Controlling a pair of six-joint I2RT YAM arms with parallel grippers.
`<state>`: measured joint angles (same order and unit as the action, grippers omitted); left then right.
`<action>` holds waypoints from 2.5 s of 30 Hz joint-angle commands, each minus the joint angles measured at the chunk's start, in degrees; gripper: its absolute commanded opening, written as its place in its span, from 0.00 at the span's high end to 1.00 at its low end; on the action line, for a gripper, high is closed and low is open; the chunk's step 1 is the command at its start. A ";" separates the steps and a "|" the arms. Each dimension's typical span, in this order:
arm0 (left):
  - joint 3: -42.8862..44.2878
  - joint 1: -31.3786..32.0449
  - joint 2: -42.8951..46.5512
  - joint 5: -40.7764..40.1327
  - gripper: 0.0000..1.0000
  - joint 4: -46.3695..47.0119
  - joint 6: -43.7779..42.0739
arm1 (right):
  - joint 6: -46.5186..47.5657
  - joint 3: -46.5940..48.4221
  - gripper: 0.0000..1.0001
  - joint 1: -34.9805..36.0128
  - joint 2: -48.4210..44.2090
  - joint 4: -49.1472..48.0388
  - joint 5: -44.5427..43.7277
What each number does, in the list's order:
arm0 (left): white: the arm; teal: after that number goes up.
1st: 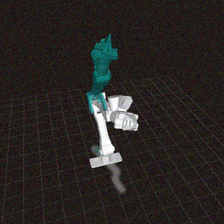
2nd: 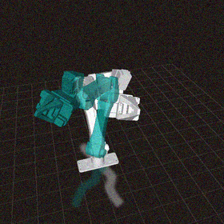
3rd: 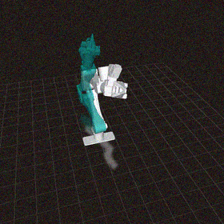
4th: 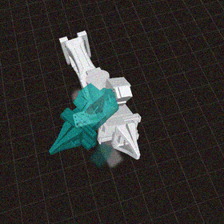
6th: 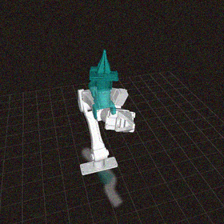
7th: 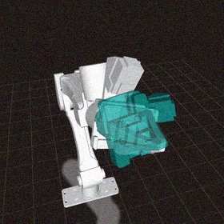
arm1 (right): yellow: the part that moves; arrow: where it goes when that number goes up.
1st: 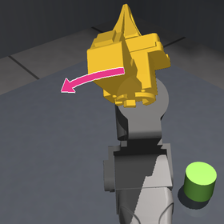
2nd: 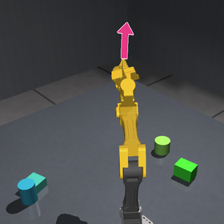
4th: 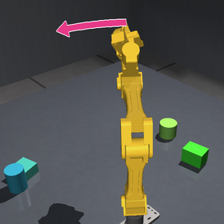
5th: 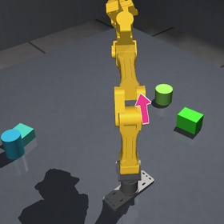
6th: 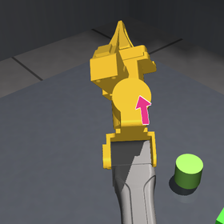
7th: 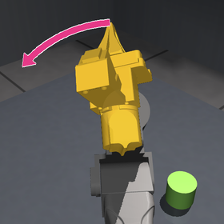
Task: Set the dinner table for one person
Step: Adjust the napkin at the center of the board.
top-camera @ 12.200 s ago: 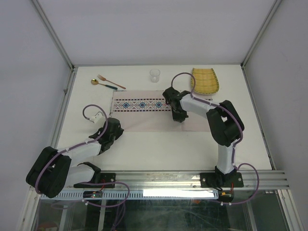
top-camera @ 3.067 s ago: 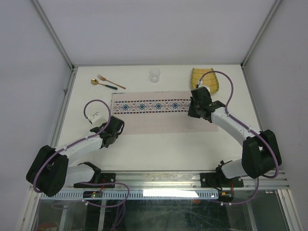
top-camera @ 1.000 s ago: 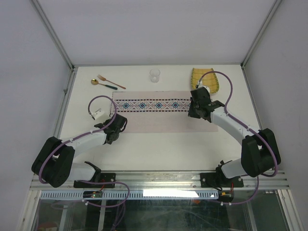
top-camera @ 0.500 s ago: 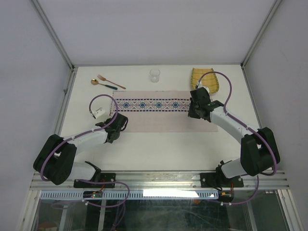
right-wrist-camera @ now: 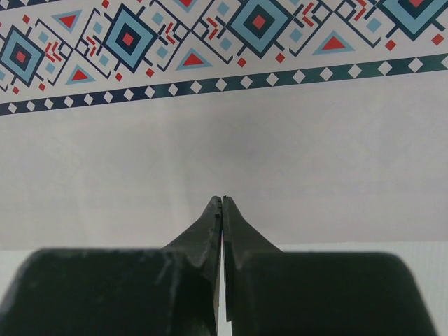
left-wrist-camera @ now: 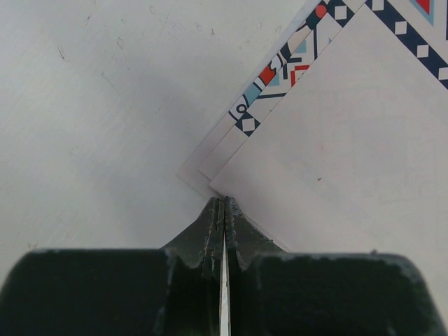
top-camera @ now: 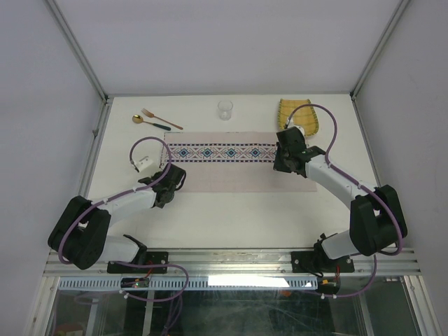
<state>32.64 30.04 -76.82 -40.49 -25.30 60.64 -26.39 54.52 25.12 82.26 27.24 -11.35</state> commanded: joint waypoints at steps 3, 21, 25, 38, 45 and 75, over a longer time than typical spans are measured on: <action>1.98 0.29 9.86 -3.87 1.00 -5.65 2.38 | 1.05 2.21 1.00 0.12 -0.61 -0.82 -0.98; 8.37 0.23 24.78 -8.83 0.28 -8.71 -4.85 | 3.31 4.06 0.63 0.11 -11.30 1.55 -4.63; 8.22 0.28 26.60 -6.88 0.07 -6.00 -7.56 | 4.11 3.95 0.32 0.11 -13.46 1.56 -4.40; 7.18 0.23 31.06 -0.93 0.01 -1.62 -14.88 | 4.66 4.56 0.15 0.04 -15.26 2.80 -5.21; 5.58 0.23 33.54 -2.63 0.01 -1.63 -14.32 | 4.25 4.08 0.15 -0.01 -16.15 3.18 -6.59; 21.46 0.17 5.33 17.75 0.01 23.19 -32.65 | 11.72 15.98 0.14 -12.44 -3.44 1.78 -0.29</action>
<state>49.43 30.02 -69.41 -27.03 -7.14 32.45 -16.45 67.40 15.53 78.48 30.83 -14.31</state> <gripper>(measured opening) 0.990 0.857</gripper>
